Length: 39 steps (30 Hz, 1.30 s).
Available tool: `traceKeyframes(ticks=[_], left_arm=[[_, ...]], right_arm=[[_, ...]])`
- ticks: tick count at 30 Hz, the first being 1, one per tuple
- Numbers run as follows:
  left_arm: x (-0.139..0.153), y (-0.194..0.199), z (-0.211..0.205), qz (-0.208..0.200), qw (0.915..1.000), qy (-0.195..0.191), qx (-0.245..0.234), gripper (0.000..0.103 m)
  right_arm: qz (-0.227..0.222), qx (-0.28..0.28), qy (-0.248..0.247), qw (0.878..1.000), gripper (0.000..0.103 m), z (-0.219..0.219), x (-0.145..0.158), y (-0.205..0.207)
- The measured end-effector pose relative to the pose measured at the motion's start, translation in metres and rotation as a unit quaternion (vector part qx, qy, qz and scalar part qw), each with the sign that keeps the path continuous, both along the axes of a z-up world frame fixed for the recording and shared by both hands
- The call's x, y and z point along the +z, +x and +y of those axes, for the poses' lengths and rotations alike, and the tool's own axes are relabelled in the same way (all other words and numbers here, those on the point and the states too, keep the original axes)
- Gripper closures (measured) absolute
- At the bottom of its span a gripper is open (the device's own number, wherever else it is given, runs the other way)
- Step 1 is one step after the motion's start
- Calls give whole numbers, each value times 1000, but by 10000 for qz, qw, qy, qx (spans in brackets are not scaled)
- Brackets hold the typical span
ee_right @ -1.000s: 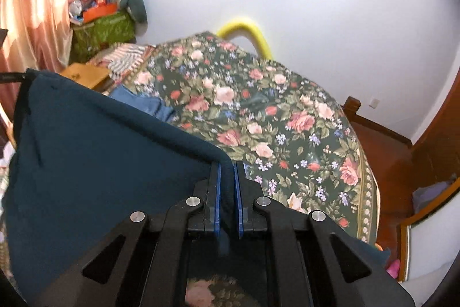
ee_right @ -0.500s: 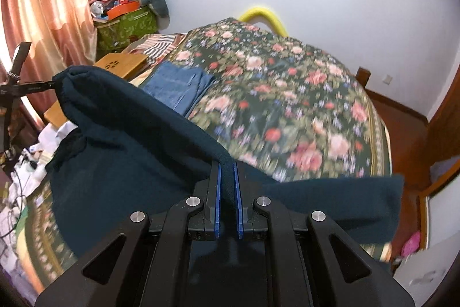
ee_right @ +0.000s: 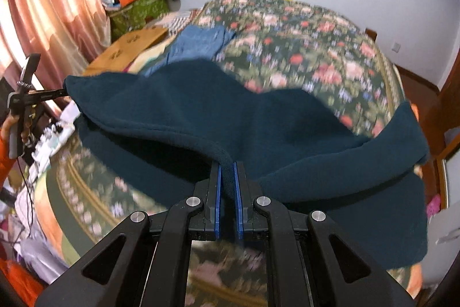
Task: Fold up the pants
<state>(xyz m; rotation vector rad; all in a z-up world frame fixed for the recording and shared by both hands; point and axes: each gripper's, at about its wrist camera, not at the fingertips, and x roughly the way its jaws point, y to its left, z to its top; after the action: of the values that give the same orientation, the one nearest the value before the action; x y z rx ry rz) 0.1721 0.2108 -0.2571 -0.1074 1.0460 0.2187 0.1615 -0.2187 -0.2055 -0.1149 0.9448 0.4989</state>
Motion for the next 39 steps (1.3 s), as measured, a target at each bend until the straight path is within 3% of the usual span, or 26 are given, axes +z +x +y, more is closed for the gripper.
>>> traceKeyframes(ticks=[6, 10, 16, 17, 18, 19, 21, 22, 25, 31, 39], left_arm=[[-17, -16, -9, 273, 9996, 49, 104, 93], [-11, -24, -15, 342, 9994, 99, -16, 93], [9, -22, -27, 312, 9994, 128, -32, 92], [13, -20, -29, 296, 9994, 159, -20, 89], [19, -15, -32, 255, 9995, 174, -23, 77], [26, -10, -36, 169, 9997, 175, -17, 58], [39, 0, -43, -73, 9998, 175, -10, 36], [47, 7, -48, -211, 9996, 212, -17, 31], [60, 33, -67, -370, 9989, 275, -114, 29], [60, 88, -102, -440, 9987, 41, -257, 26], [22, 139, -152, -130, 9981, 128, -595, 26]], right_arm=[[289, -151, 119, 9994, 95, -6, -22, -11], [263, -210, 47, 9994, 94, -14, -18, -23], [141, -889, 14, 9959, 93, -65, -1, -24], [80, -1071, -25, 9942, 93, -79, 4, -21], [20, -1198, -42, 9928, 93, -89, 9, -18], [-24, -1297, -57, 9915, 92, -97, 13, -16], [-113, -1582, -76, 9873, 88, -119, 21, -6], [-156, -1736, -57, 9847, 82, -133, 25, 1], [-295, -2025, -47, 9788, 69, -157, 35, 20], [-249, -2401, -100, 9704, 69, -198, 35, 81], [184, -2677, -172, 9632, 69, -217, -10, 167]])
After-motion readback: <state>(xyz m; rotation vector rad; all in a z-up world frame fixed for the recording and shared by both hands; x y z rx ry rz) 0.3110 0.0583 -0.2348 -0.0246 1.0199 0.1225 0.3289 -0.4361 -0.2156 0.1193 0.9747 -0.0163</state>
